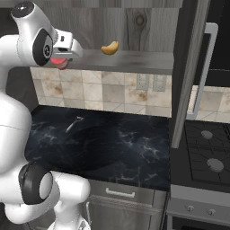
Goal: Pick the jam and cereal from the counter and place them in the cabinets closest to them.
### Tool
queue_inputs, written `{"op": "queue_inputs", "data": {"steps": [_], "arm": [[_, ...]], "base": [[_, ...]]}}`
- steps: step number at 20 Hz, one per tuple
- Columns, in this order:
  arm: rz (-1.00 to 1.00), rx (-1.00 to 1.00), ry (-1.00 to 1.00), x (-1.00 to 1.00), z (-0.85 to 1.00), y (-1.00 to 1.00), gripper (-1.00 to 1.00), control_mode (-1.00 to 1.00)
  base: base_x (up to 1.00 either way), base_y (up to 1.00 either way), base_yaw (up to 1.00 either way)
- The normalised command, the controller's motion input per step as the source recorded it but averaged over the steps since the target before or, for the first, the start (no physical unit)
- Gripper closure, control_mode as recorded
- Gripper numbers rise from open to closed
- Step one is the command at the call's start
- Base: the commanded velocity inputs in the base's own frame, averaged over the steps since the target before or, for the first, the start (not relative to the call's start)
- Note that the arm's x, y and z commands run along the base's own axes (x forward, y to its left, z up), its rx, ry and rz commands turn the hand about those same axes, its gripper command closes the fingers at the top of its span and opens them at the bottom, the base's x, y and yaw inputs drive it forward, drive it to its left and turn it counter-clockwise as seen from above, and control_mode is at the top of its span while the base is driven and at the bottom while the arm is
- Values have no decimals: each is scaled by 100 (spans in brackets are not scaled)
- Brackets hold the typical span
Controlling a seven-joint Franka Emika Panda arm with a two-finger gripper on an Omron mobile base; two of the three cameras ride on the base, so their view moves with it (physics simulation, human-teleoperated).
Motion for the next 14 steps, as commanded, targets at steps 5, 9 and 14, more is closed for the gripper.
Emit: {"op": "queue_inputs", "data": {"steps": [5, 9, 14], "arm": [[-1, 0, 0, 28, 0, 7, 100, -100], [0, 0, 0, 26, 0, 6, 100, -100], [0, 0, 0, 27, 0, 5, 100, -100]], "base": [[0, 0, 0], [0, 0, 0], [0, 0, 0]]}}
